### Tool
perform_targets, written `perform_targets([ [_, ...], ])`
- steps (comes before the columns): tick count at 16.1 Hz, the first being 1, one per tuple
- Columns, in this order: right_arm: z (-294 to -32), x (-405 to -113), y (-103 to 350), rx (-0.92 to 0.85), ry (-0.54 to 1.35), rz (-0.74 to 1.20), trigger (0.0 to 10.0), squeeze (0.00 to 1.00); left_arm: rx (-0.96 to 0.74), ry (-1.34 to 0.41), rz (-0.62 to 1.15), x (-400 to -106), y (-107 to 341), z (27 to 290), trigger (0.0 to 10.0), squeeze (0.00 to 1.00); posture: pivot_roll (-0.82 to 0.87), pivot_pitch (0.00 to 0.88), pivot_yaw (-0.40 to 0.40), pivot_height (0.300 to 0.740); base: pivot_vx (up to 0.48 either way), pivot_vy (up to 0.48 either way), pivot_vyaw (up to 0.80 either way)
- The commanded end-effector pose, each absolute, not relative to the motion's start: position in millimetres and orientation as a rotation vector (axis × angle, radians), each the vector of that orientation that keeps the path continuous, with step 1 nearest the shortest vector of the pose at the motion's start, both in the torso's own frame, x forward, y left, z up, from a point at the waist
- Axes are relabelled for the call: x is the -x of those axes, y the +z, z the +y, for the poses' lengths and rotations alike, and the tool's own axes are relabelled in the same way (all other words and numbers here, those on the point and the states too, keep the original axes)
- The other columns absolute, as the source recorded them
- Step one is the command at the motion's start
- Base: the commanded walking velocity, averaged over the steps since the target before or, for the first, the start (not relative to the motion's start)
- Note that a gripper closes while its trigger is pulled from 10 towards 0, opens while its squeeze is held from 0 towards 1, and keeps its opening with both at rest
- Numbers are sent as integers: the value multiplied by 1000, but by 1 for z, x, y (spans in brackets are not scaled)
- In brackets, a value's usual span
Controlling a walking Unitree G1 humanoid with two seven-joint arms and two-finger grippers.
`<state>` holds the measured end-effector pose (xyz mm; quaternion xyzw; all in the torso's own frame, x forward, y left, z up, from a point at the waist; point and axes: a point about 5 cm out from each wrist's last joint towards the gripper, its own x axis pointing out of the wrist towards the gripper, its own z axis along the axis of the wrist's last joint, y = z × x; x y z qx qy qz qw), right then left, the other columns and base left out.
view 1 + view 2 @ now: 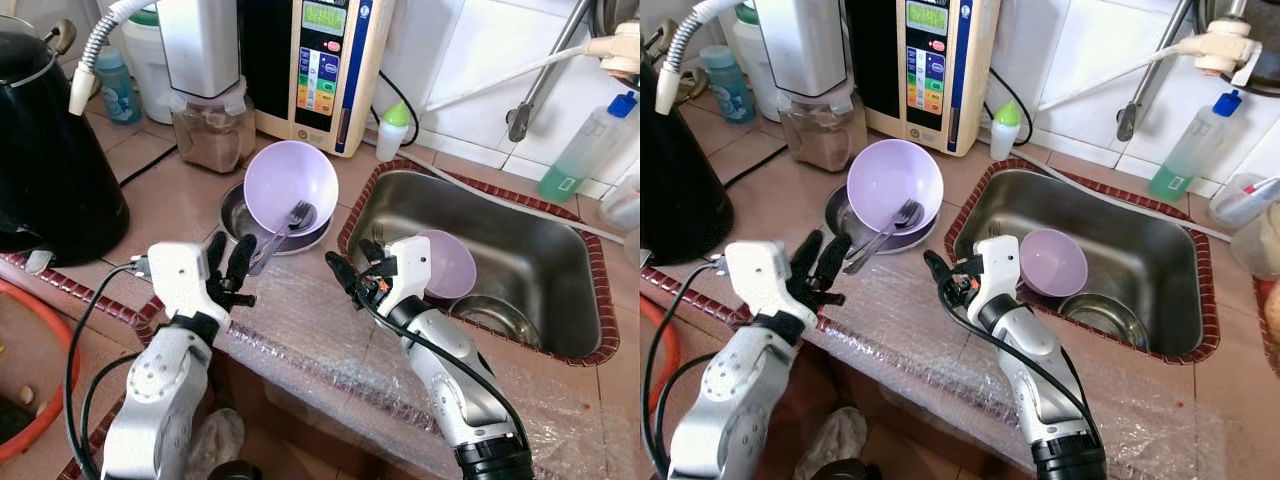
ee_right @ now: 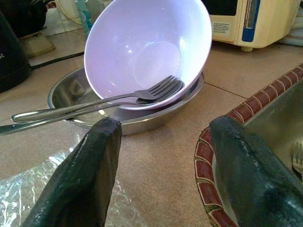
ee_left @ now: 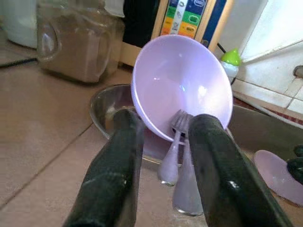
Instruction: Kitchen organization
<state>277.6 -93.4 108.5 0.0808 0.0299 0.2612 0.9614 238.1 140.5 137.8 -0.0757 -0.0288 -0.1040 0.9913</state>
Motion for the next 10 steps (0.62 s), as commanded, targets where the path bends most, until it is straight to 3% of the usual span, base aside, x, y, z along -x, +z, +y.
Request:
perform_targets([
  [1, -101, -277, 105, -151, 493, 68, 10000, 0, 112, -228, -88, -234, 141, 139, 10000, 1000, 59, 0, -51, 740, 0, 0, 0],
  [5, -102, -279, 105, -150, 481, 66, 10000, 0, -58, -302, -92, -225, 120, 134, 10000, 1000, 58, 0, -50, 740, 0, 0, 0],
  [10, -103, -278, 105, -146, 479, 67, 10000, 0, -124, -335, -71, -226, 103, 131, 10000, 1000, 40, 0, -56, 740, 0, 0, 0],
])
